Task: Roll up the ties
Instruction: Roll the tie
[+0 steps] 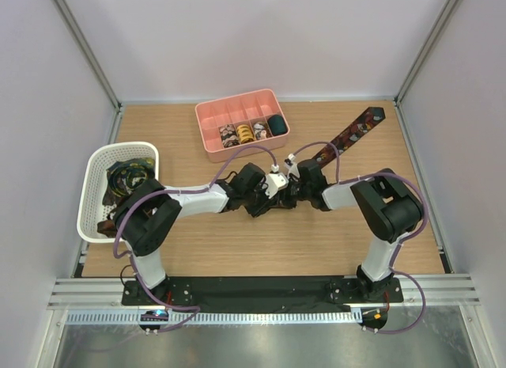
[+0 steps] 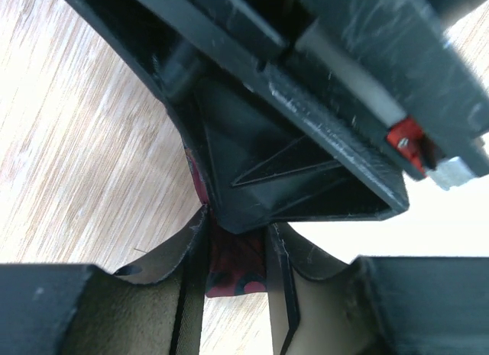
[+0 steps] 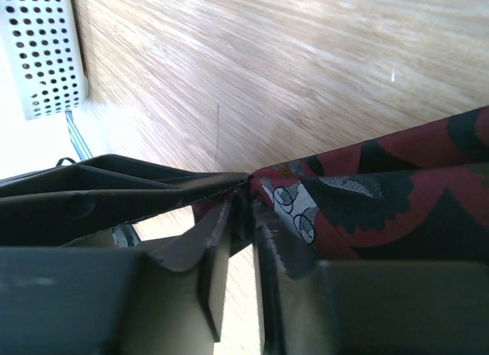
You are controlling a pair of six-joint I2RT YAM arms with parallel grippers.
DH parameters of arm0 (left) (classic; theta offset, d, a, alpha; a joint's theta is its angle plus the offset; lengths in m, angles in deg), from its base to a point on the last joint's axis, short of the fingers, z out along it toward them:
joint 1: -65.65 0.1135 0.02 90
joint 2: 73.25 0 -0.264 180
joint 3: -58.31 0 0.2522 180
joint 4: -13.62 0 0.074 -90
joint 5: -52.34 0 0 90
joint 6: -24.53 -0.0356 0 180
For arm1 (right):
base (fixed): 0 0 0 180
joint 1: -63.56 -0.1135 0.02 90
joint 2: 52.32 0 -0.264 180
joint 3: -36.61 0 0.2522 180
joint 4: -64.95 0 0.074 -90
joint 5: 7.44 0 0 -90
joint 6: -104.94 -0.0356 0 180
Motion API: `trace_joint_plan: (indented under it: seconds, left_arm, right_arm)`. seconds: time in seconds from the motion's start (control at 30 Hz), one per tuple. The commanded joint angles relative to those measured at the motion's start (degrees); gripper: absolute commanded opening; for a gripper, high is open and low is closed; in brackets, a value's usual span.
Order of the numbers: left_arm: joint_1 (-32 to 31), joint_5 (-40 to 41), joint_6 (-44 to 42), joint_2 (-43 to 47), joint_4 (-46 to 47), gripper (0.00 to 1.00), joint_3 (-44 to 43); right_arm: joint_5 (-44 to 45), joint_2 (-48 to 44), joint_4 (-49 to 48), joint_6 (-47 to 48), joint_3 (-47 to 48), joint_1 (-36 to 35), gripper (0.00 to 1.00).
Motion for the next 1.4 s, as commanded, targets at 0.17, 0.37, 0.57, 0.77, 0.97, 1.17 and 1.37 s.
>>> trace_joint_plan:
  seconds: [0.17,0.37,0.57,0.77,0.97,1.17,1.37]
  left_arm:
    - [0.1,1.7,0.8,-1.5,-3.1,0.25,0.5]
    - [0.1,1.9,2.5,-2.6,-2.8,0.26,-0.1]
    - [0.1,4.0,3.5,-3.2,-3.7,0.26,-1.0]
    - [0.1,6.0,4.4,-4.6,-5.9,0.26,-2.9]
    - [0.3,5.3,4.4,-5.1,-7.7,0.26,-4.4]
    - [0.3,4.7,4.5,-6.2,-10.8,0.27,-6.7]
    - [0.2,4.4,4.7,-7.0,-12.1,0.27,-7.5]
  right_arm:
    - [3.5,-7.5,5.5,1.5,0.8,0.8,0.37]
    - [17.2,-19.2,16.6,3.6,0.6,1.0,0.42]
    - [30.5,-30.6,25.7,4.3,-4.6,1.1,0.41]
    - [30.3,-39.9,27.5,7.2,-10.6,-0.3,0.34]
    - [44.0,-46.3,28.4,9.1,-12.8,-17.4,0.34]
    - [59.5,-45.1,25.8,16.6,-11.6,-37.6,0.34]
    - [70.1,-35.8,22.2,26.8,-7.5,-52.7,0.37]
